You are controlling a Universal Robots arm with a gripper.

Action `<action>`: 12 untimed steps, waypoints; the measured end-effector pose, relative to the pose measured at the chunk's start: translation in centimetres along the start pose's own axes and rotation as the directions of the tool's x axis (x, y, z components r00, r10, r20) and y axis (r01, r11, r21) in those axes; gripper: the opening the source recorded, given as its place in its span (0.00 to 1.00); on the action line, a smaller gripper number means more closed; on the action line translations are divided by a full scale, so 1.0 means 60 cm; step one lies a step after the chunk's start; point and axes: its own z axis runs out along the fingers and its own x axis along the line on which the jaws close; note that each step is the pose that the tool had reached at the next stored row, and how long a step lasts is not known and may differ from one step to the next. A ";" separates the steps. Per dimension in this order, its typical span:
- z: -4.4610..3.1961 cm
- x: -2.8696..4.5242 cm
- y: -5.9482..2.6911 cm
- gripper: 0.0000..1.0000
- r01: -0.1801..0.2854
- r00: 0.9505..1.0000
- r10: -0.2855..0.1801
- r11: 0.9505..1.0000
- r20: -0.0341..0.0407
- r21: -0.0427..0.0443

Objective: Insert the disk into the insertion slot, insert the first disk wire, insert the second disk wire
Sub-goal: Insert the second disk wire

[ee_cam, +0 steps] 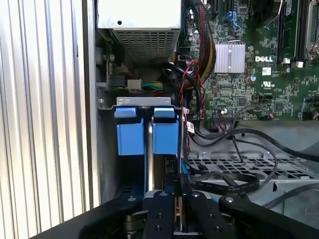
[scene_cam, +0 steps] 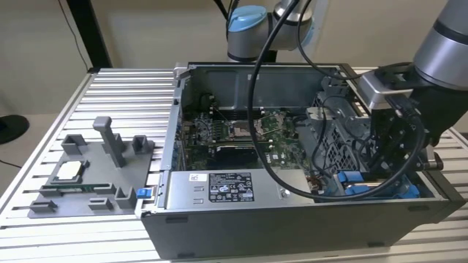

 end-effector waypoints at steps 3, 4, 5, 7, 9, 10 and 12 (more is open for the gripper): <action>0.008 0.000 0.000 0.00 0.000 1.000 0.000 1.000 -0.001 0.000; 0.011 0.000 0.000 0.00 0.000 1.000 0.000 1.000 -0.001 0.000; 0.011 0.000 0.000 0.00 0.000 1.000 0.000 1.000 -0.001 0.000; 0.011 0.000 0.000 0.00 0.000 1.000 0.000 1.000 -0.002 0.000; 0.010 -0.001 0.000 1.00 0.000 1.000 0.000 1.000 -0.001 0.000; 0.008 0.000 0.000 1.00 0.000 1.000 0.000 1.000 0.002 0.000; -0.004 0.000 0.000 1.00 0.000 1.000 0.000 1.000 0.003 0.000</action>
